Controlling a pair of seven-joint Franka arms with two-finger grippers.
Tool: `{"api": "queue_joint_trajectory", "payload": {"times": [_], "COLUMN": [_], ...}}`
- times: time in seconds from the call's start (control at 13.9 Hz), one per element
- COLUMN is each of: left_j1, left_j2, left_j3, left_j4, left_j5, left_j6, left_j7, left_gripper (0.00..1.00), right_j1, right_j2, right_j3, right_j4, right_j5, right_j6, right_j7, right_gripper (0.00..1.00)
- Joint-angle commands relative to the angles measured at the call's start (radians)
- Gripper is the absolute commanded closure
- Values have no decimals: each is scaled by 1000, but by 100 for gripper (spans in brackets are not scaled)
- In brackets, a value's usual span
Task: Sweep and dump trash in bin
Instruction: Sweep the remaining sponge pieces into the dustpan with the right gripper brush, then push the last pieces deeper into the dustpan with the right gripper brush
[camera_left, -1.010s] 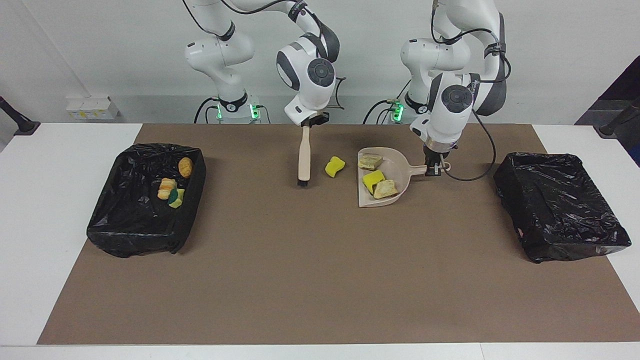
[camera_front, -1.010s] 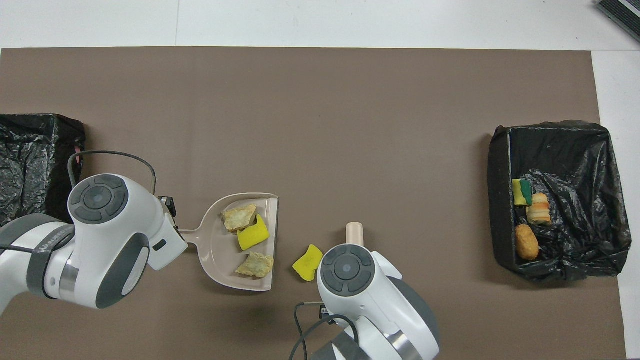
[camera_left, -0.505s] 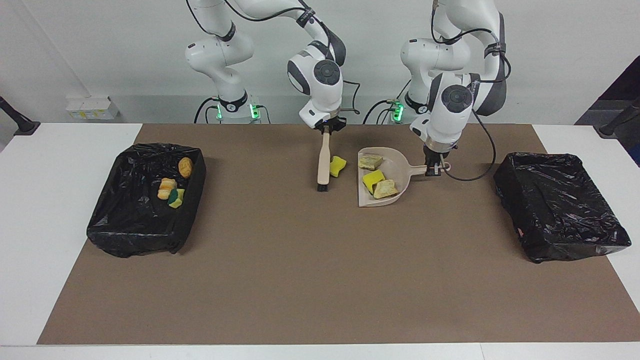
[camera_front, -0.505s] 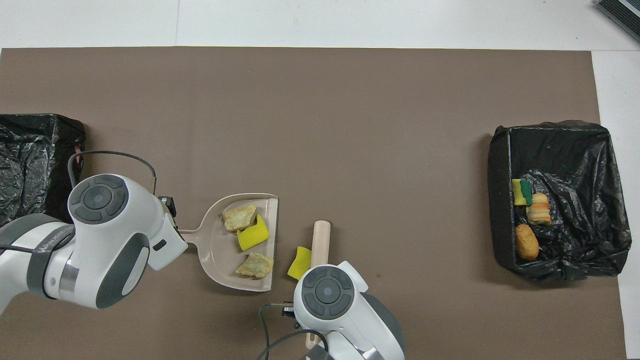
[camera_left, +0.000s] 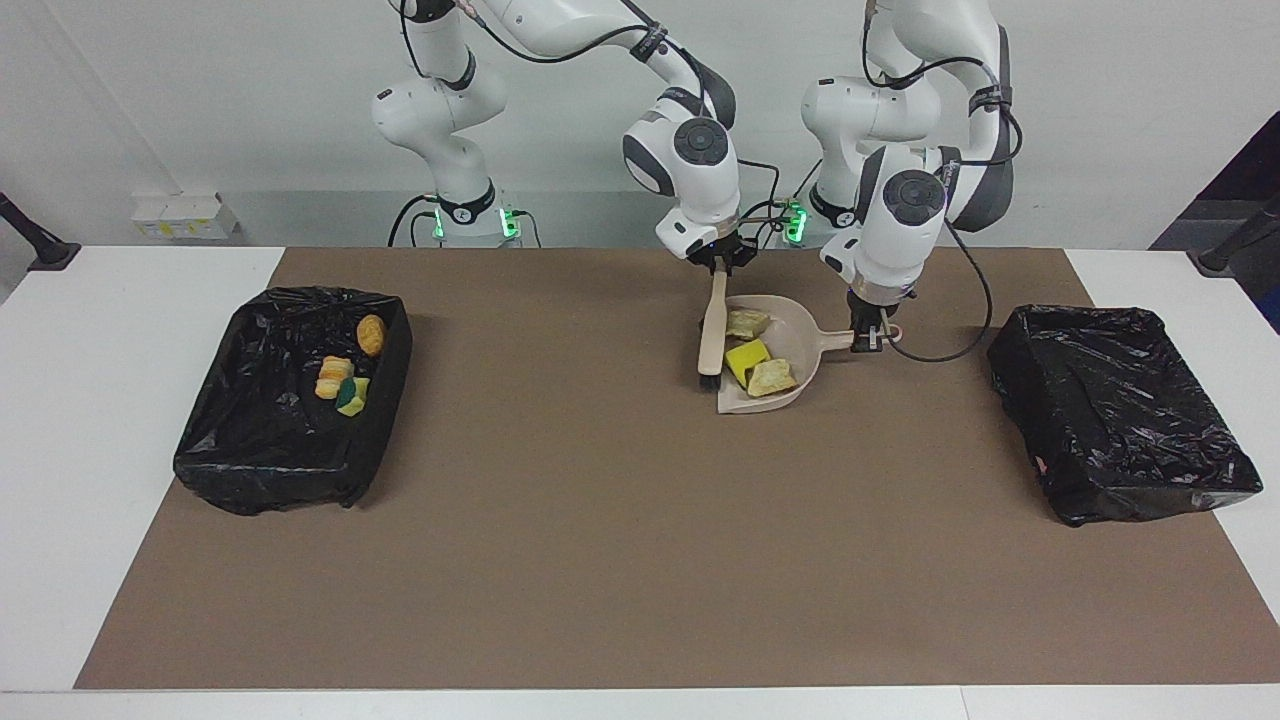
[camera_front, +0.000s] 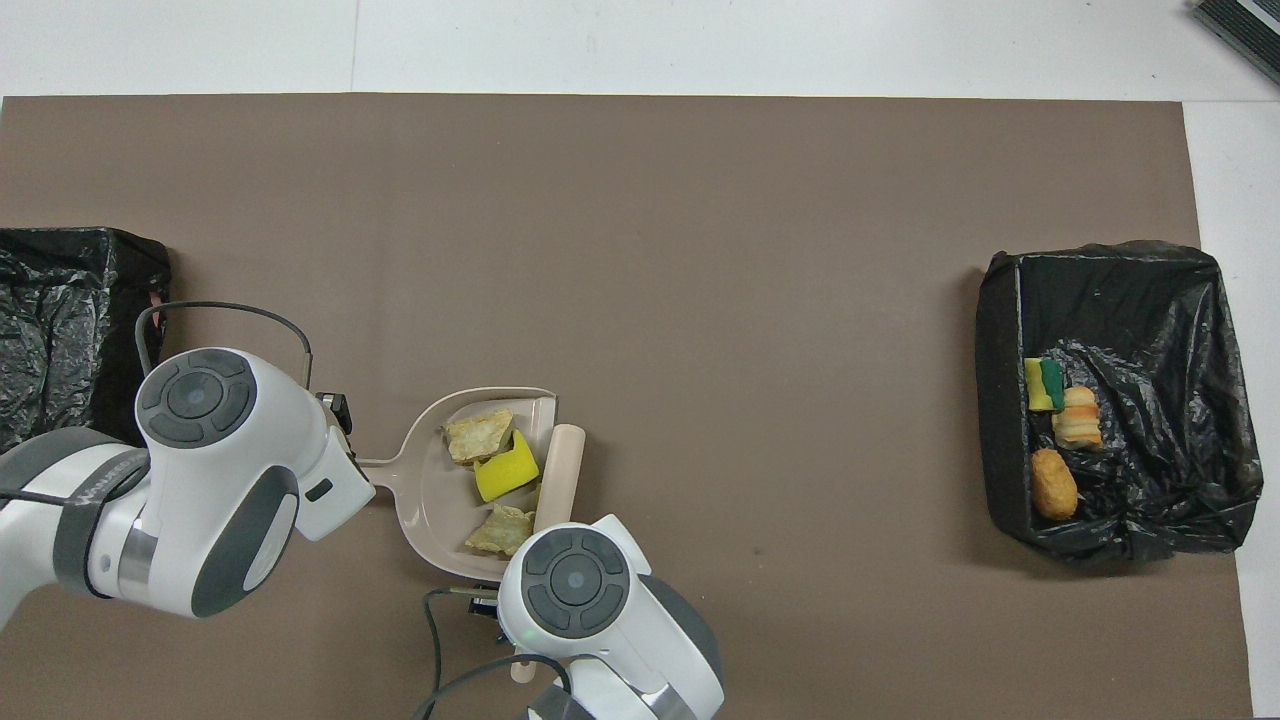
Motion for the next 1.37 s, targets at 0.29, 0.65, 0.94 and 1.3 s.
{"api": "queue_joint_trajectory", "payload": {"times": [0.29, 0.65, 0.94, 1.3], "left_j1": [33, 58, 59, 55], "left_j2": [-17, -17, -17, -18], "left_j3": [-5, -5, -5, -5], "left_j4": [-6, -6, -8, -8], "left_j5": [-1, -20, -47, -45], "left_j6": [-2, -2, -16, -31], "left_j7": [-81, -255, -340, -316], "left_gripper": [100, 100, 100, 100], "right_j1": [-20, -78, -101, -159], "right_j2": [1, -64, -97, -157], "right_j3": [0, 0, -10, -6], "right_j4": [40, 40, 73, 5], "right_j5": [6, 6, -1, -158], "right_j6": [-10, -92, -208, -326], "right_j7": [-77, -155, -189, -236], "right_gripper": [100, 100, 100, 100]}}
